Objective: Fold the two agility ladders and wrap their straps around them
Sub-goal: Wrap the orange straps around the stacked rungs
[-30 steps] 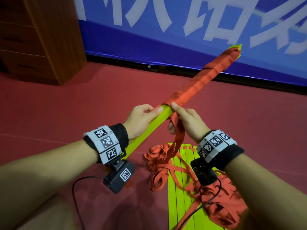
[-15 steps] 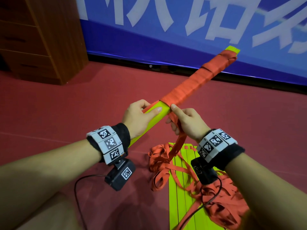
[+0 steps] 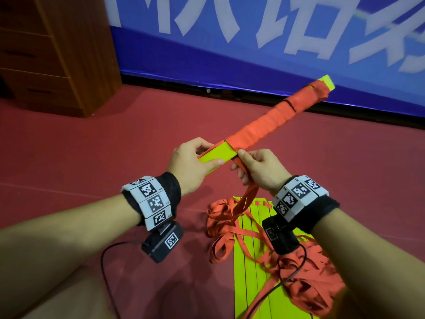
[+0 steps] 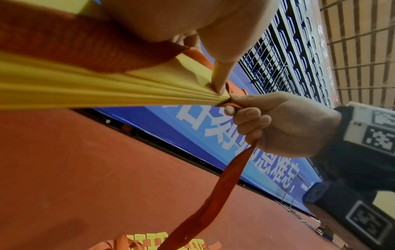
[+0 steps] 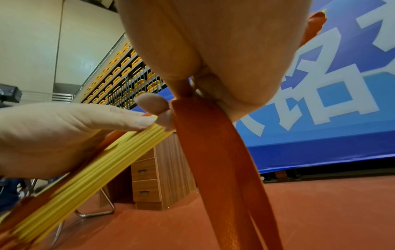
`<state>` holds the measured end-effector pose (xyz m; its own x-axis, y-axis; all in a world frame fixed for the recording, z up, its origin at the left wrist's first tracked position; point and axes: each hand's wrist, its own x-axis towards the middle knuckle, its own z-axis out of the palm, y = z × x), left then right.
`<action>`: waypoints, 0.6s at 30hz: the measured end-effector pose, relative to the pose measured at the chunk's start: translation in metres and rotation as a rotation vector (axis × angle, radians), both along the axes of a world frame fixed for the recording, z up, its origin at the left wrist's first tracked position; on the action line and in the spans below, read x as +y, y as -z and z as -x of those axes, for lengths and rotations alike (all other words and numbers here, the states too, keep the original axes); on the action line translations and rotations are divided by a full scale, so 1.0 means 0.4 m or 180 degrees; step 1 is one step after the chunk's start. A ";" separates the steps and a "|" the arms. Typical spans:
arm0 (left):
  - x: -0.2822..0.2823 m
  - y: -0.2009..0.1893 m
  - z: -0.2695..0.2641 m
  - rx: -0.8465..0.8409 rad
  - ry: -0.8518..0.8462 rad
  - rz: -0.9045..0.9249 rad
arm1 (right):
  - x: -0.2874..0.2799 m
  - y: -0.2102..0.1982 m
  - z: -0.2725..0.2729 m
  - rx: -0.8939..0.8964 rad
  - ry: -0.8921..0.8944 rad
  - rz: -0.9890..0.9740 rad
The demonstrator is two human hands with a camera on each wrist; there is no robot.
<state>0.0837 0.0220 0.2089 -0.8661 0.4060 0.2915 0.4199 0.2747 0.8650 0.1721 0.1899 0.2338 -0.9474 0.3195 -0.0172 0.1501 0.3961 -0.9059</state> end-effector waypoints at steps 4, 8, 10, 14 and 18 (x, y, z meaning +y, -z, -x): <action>0.005 -0.012 -0.006 0.0075 -0.0184 0.0098 | -0.018 0.004 0.009 0.0000 0.0223 0.0283; 0.012 -0.021 -0.015 0.0070 -0.0261 0.0122 | -0.040 -0.005 0.021 -0.0049 0.0491 0.0528; 0.015 -0.020 -0.021 0.0111 -0.0296 0.0131 | -0.044 -0.011 0.020 -0.0005 0.0623 0.0658; 0.018 -0.012 -0.029 0.0315 -0.0254 0.0162 | -0.046 -0.013 0.018 0.0131 0.0816 0.0806; 0.019 0.001 -0.028 0.0586 -0.0143 0.0199 | -0.044 -0.015 0.018 0.0134 0.0948 0.0963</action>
